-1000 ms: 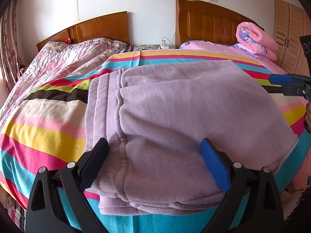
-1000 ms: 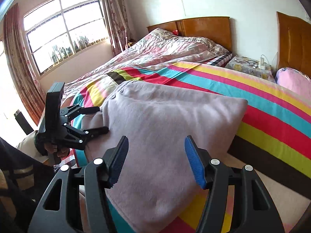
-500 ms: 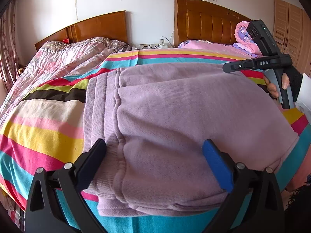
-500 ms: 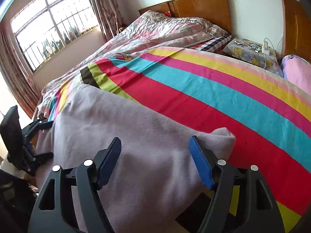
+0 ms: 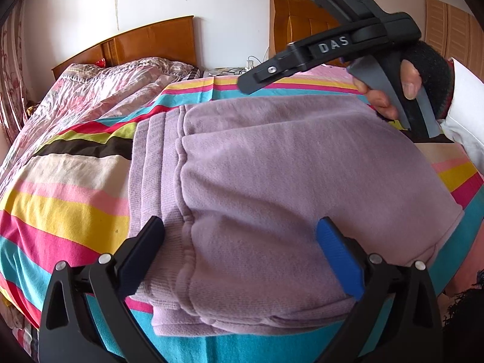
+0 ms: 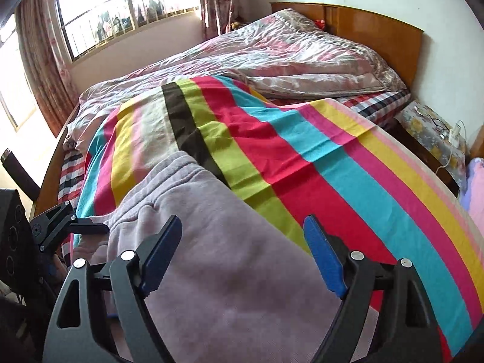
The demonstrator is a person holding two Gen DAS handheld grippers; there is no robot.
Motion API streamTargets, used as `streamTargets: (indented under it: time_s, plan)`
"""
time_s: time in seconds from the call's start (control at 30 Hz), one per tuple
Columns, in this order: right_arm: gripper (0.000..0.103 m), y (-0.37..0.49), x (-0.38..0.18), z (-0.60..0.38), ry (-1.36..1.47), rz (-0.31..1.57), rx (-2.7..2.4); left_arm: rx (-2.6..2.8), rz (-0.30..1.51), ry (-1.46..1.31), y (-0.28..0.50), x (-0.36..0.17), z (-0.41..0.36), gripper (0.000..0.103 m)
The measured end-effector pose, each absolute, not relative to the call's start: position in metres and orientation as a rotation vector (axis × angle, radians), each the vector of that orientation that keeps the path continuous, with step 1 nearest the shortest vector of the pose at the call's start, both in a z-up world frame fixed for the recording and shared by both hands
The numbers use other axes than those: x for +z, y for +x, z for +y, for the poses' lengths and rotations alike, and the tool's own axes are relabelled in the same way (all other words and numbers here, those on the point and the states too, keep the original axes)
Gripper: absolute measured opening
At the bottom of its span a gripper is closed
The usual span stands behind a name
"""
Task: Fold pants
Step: 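Press and smooth the folded stack flat with both open tools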
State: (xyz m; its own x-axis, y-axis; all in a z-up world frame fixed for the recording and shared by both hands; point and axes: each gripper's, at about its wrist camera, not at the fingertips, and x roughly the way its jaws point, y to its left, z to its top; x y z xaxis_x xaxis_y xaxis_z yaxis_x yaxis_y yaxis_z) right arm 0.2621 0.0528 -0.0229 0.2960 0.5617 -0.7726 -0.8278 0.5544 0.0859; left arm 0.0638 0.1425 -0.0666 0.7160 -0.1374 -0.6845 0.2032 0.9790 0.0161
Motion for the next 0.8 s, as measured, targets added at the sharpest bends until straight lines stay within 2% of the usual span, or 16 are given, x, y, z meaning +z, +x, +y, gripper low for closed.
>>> streamTargets:
  time_s: [0.1,0.13,0.17,0.3,0.37,0.57,0.63,0.8]
  plan:
    - [0.081,0.265,-0.041,0.097,-0.461,0.906,0.986,-0.195,0.751,0.096,0.063,-0.066,0.144,0.101]
    - [0.088,0.269,-0.048,0.107,-0.486,0.922,0.977,-0.193,0.751,0.094,0.062,-0.066,0.144,0.101]
    - [0.090,0.275,-0.051,0.112,-0.482,0.934,0.962,-0.191,0.751,0.091,0.062,-0.066,0.145,0.101]
    - [0.086,0.306,-0.031,0.102,-0.270,0.922,0.831,-0.201,0.736,0.090,0.058,-0.067,0.147,0.101]
    - [0.087,0.305,-0.021,0.098,-0.144,0.921,0.926,-0.202,0.731,0.089,0.058,-0.067,0.147,0.101]
    - [0.087,0.275,-0.054,0.139,-0.449,0.960,0.871,-0.204,0.728,0.090,0.056,-0.068,0.148,0.101]
    - [0.088,0.281,-0.050,0.129,-0.372,0.932,0.815,-0.203,0.728,0.090,0.056,-0.068,0.148,0.101]
    - [0.088,0.263,0.000,0.059,-0.140,0.806,0.718,-0.195,0.725,0.096,0.056,-0.069,0.148,0.101]
